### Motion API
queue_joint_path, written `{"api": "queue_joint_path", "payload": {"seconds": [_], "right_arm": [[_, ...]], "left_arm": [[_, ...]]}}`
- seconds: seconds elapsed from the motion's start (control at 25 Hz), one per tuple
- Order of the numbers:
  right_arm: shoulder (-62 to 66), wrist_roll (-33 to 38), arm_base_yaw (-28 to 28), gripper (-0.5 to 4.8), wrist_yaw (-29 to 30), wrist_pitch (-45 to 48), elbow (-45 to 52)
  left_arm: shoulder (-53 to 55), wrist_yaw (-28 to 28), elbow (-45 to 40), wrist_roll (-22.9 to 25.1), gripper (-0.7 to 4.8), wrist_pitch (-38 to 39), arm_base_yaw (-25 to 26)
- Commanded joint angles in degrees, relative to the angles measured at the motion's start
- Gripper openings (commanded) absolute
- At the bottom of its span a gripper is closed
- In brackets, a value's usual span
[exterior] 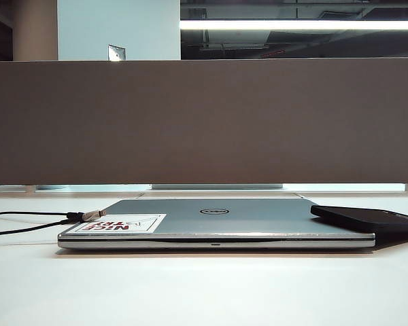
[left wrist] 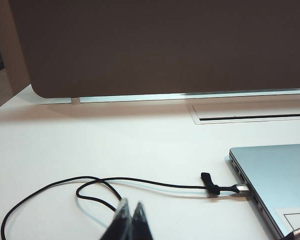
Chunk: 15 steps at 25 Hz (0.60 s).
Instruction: Pick up the charging cable and the phone, plug the charging cable into the charging port on the phone, and finally place them back on the table.
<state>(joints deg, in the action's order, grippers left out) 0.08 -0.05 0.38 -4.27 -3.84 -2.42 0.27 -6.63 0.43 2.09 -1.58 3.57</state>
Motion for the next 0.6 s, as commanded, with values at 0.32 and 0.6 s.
{"api": "queue_joint_path", "payload": {"seconds": [0.32,0.6], "right_arm": [[-0.1,-0.2,0.0,-0.06,0.6,2.8,-0.2],[0.1,1.4,0.0,-0.06,1.0,2.2,-6.7]], "left_arm": [[0.0,0.0,0.1,-1.2,-0.06,-1.0,0.0],[0.0,0.0,0.8,-16.2,-0.06,-5.4,0.0]]}}
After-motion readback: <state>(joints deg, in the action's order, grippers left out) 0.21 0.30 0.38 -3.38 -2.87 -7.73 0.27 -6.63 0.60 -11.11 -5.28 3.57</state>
